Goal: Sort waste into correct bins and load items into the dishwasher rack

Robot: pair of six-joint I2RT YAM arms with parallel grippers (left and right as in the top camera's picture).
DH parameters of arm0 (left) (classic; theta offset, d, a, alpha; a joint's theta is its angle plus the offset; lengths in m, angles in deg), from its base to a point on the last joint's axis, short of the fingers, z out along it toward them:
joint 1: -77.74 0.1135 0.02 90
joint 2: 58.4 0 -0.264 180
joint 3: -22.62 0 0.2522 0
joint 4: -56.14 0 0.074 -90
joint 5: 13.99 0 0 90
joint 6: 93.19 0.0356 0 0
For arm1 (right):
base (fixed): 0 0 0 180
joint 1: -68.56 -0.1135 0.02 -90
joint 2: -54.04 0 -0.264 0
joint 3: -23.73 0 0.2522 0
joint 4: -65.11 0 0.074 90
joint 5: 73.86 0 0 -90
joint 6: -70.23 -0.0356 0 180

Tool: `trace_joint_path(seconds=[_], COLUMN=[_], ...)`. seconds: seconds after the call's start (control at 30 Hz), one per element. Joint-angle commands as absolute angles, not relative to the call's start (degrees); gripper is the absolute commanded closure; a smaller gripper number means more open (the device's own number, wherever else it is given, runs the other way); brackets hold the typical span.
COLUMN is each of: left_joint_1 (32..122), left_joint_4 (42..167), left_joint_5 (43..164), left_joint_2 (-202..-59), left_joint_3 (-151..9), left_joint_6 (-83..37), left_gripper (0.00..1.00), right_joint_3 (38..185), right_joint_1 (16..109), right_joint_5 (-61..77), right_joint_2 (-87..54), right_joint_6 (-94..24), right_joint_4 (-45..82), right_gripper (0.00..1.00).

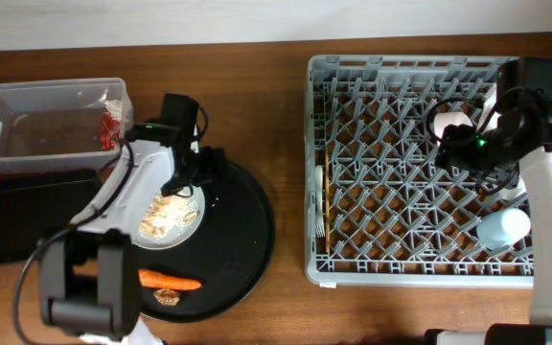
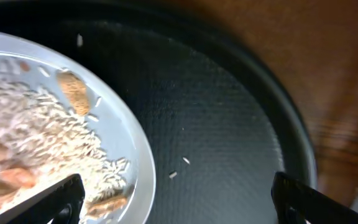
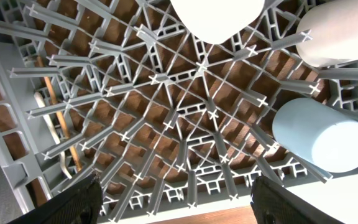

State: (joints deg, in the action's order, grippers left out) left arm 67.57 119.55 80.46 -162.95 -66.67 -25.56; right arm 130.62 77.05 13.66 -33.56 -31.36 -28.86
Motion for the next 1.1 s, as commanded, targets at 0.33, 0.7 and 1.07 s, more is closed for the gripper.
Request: trace_joint_path(seconds=[0.33,0.7,1.07], left_joint_1=[65.0,64.7,64.6], left_joint_4=[116.1,121.3,129.0], left_joint_5=[79.6,69.9,68.0], left_joint_2=[-173.8,-173.8,-173.8], left_joint_3=[-66.0,-66.0,-72.0], left_joint_6=[-26.3,-26.3,-24.1], left_gripper=[0.30,0.91,1.00], right_joint_3=[130.6,130.6,130.6], right_joint_1=[77.2,77.2,77.2], right_joint_5=[13.3,13.3,13.3], right_joint_2=[-33.6,-33.6,-33.6], right_joint_6=[-30.9,-30.9,-30.9], right_joint_4=[-28.9,-28.9,-29.2], right_gripper=[0.21,0.21,0.21])
